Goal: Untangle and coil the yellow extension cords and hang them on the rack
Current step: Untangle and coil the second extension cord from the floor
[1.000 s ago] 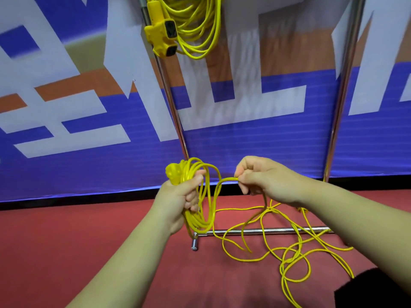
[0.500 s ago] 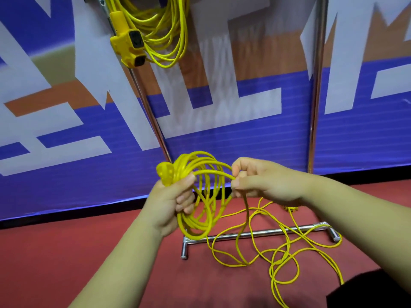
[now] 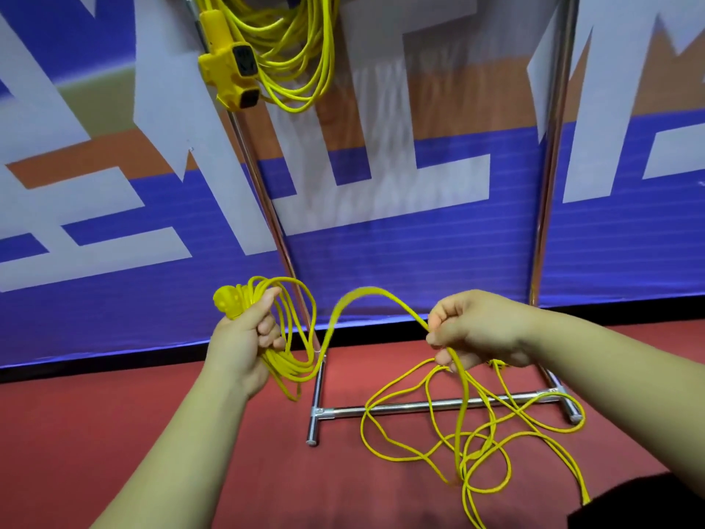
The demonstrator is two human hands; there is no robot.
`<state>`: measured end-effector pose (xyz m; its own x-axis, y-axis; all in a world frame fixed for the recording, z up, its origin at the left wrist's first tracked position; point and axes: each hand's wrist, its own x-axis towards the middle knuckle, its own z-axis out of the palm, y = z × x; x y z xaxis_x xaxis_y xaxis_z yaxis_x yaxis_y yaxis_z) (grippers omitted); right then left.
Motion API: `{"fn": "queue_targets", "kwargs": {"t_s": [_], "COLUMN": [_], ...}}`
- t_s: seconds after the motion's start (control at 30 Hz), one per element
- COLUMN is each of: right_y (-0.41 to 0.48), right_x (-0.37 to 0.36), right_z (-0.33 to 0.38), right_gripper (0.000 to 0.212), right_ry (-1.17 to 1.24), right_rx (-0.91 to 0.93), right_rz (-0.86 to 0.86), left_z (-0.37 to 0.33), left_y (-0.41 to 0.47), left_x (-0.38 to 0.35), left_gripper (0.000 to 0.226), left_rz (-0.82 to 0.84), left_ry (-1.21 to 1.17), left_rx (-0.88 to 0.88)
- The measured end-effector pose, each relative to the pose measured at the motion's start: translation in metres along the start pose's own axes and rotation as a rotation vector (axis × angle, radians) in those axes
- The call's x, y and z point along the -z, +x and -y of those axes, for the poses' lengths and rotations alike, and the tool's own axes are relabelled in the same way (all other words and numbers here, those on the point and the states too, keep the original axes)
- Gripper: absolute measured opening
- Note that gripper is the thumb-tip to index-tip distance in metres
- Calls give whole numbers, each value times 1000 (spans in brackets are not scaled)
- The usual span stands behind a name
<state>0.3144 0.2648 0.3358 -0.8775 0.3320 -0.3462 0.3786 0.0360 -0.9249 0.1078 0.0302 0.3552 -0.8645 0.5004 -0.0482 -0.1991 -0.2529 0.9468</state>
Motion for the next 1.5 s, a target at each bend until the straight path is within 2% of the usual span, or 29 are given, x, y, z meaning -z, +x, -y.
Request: {"fn": "queue_targets", "kwargs": {"t_s": [0.07, 0.2, 0.4, 0.5, 0.77, 0.97, 1.07, 1.13, 1.23, 1.37, 1.5], "right_y": [-1, 2, 2, -1, -4, -6, -5, -4, -6, -5, 0], "right_x": [-5, -15, -26, -27, -29, -28, -26, -23, -17, -13, -11], "right_z": [4, 11, 25, 32, 41, 44, 42, 40, 37, 34, 29], "right_gripper": [4, 14, 12, 11, 7, 6, 10, 15, 15, 10, 7], "right_ry": [63, 152, 181, 269, 499, 576, 599, 531, 272, -55, -120], "right_rx": [-106, -182, -116, -65, -53, -36, -22, 6, 97, 257, 336], "right_rz": [-40, -123, -174, -163, -188, -171, -153, -132, -122, -199, -227], "left_z": [-1, -3, 8, 14, 32, 41, 41, 40, 40, 38, 30], "left_y": [-1, -12, -30, -38, -53, -58, -60, -60, -59, -56, -57], "left_x": [2, -7, -26, -35, -57, -69, -72, -74, -75, -75, -74], "left_gripper": [11, 15, 21, 28, 22, 20, 28, 32, 30, 28, 26], "left_rz": [36, 150, 326, 357, 348, 390, 449, 469, 454, 493, 522], "left_ry": [-1, -9, 100, 183, 356, 363, 337, 293, 183, 102, 39], "left_rx": [0, 25, 58, 75, 197, 234, 269, 305, 347, 359, 386]}}
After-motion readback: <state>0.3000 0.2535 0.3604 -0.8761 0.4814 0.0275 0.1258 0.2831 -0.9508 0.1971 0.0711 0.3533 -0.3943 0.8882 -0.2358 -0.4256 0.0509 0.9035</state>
